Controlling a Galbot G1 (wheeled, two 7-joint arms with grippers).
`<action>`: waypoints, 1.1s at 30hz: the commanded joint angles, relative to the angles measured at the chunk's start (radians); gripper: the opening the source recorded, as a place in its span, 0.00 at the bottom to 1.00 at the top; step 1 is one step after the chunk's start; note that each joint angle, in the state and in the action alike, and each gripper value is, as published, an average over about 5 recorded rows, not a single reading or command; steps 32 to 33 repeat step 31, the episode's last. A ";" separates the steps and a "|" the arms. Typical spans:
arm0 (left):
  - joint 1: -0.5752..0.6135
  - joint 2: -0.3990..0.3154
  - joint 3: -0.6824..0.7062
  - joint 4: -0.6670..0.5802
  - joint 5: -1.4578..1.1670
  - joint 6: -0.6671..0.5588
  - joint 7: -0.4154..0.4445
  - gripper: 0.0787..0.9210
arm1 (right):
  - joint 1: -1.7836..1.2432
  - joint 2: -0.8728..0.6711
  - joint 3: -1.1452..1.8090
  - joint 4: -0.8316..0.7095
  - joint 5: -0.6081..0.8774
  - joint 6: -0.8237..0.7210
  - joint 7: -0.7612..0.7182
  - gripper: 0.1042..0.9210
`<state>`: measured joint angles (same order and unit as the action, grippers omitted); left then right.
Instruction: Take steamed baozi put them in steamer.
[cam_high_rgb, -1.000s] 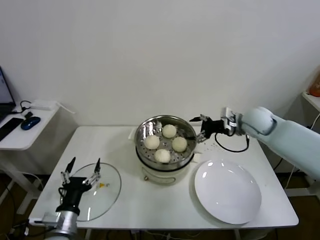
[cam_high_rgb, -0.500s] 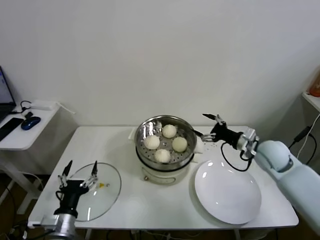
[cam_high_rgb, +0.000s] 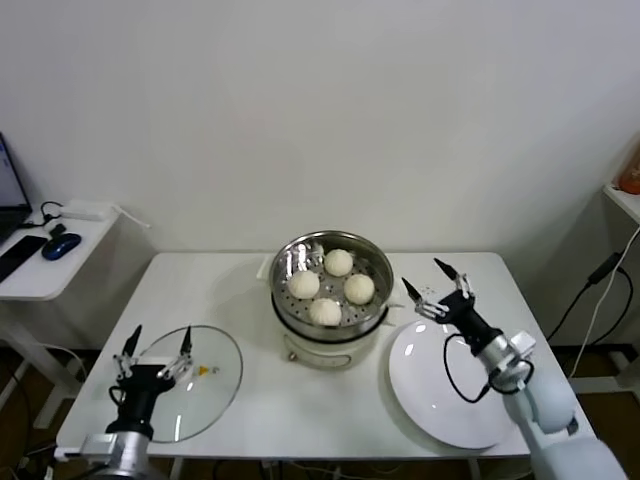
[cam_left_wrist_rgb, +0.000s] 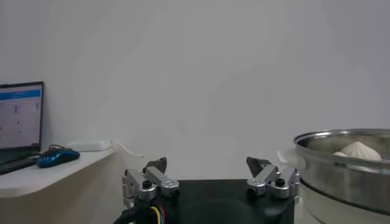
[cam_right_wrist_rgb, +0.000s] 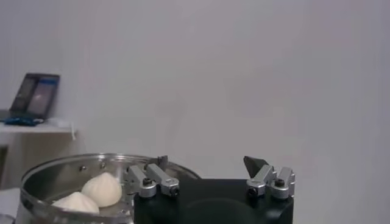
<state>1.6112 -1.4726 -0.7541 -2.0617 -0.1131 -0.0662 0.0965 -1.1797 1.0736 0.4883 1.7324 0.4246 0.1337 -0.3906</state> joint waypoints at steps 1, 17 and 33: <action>-0.005 -0.003 -0.005 0.018 0.000 -0.014 0.013 0.88 | -0.256 0.270 0.149 0.029 -0.039 0.105 0.007 0.88; 0.005 -0.011 -0.043 0.061 -0.020 -0.049 0.064 0.88 | -0.371 0.294 0.132 0.069 -0.056 0.180 0.001 0.88; 0.034 -0.020 -0.064 0.068 -0.023 -0.063 0.087 0.88 | -0.364 0.255 0.119 0.082 -0.024 0.181 0.002 0.88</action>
